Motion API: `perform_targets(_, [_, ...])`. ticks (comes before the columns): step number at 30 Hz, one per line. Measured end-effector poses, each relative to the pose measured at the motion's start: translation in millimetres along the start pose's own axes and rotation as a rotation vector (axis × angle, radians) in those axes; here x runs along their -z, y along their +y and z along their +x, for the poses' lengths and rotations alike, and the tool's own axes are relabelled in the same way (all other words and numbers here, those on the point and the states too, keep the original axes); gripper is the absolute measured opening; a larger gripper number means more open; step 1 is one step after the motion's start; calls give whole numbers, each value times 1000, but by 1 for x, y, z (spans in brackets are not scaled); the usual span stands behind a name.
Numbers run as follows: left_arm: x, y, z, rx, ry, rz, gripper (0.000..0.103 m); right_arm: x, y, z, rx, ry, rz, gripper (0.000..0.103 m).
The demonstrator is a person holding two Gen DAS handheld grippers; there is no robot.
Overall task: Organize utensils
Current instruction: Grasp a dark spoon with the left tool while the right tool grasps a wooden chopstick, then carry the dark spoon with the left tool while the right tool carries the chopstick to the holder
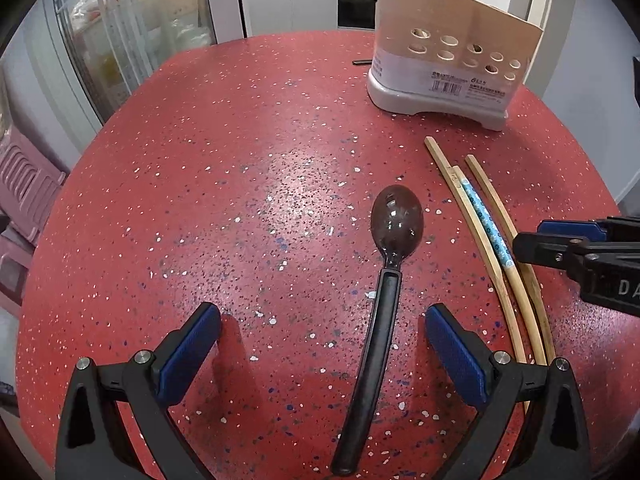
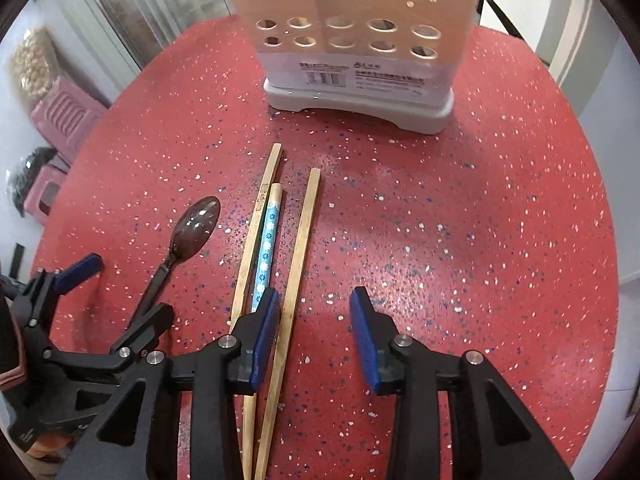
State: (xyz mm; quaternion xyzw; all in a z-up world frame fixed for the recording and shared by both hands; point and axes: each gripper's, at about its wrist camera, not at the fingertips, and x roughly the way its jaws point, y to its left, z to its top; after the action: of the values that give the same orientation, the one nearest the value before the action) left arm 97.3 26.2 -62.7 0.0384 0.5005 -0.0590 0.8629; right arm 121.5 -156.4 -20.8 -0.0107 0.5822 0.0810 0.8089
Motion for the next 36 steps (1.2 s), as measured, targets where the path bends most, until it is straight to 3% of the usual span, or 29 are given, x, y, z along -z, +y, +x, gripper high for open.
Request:
perform_targets(8, [-4,-1,6,13,11,9,103,-5,25,8,77,18,-103,38])
perform_targets(19, [-11,-4,9,40,22,39,103,-10,32,11,82,37,-151,36])
perform_targets(22, [-13,-8,8,51,27,58,103,-8,32,11,69,43,-168,29])
perform_targets(23, [-14,-11,7,57,30,68,102,-8,32,10,63,45,-176,21])
perform_targets(25, [-16,-15,6,72,42,90,95,-5,36,10,52,52,-195,11])
perform_targets(28, [-19,-22,5,87,61,118,83,-4,39,10,42,43,-202,8])
perform_targets(30, [-20,-27,3,108,67,145,66,-4,36,8,13,36,-188,7])
perform_targets(31, [-21,-31,2,111,66,157,46,-3,33,7,-4,33,-175,6])
perform_targets(32, [-21,-32,1,118,71,162,37,-2,30,7,-20,31,-165,6])
perform_targets(36, [-19,-31,-1,131,49,127,37,10,13,-4,-76,8,-141,6])
